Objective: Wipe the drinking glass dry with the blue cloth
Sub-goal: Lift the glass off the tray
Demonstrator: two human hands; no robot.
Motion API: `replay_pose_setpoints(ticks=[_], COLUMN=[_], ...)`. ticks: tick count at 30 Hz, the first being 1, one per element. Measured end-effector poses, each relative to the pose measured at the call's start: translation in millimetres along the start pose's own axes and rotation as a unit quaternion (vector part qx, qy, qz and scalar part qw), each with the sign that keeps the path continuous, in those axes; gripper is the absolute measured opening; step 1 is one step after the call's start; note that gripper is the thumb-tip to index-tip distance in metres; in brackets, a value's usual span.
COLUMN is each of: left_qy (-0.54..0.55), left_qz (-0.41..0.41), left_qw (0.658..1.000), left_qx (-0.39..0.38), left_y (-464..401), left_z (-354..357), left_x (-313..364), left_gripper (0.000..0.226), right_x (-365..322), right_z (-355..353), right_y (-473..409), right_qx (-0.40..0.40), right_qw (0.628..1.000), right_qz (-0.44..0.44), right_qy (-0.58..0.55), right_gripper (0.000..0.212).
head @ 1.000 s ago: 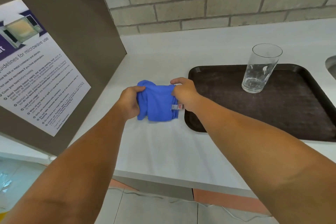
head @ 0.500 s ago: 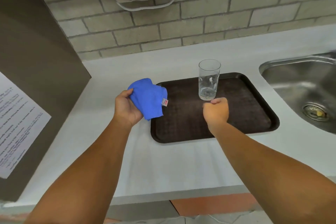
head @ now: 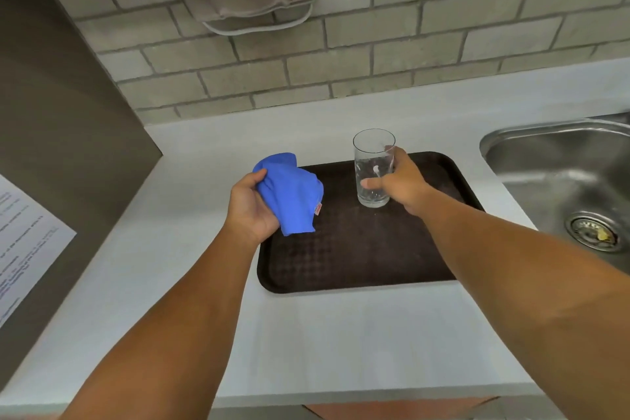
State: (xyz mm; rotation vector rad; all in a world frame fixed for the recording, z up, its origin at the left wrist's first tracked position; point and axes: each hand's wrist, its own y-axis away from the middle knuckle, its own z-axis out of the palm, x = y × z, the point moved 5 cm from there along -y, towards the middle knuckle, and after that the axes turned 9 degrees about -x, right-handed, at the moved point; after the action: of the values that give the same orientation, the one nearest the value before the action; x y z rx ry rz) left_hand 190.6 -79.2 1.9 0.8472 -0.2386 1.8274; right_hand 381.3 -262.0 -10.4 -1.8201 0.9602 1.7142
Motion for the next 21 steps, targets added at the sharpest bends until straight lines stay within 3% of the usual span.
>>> replay_pose_setpoints(ticks=[5, 12, 21], left_qy=[-0.032, -0.096, -0.223], left_qz=[-0.004, 0.004, 0.118], left_qw=[0.999, 0.995, 0.968], left_qx=[0.016, 0.026, -0.017], left_y=[-1, 2, 15], left_z=[4, 17, 95], left_x=[-3, -1, 37], left_gripper=[0.034, 0.048, 0.047], right_x=[9, 2, -63], right_z=[-1, 1, 41], right_y=[-9, -4, 20], right_qx=[-0.004, -0.018, -0.177], right_qw=[1.000, 0.996, 0.940], right_qz=[0.006, 0.004, 0.015], right_qy=[-0.016, -0.082, -0.292], right_gripper=[0.076, 0.058, 0.031])
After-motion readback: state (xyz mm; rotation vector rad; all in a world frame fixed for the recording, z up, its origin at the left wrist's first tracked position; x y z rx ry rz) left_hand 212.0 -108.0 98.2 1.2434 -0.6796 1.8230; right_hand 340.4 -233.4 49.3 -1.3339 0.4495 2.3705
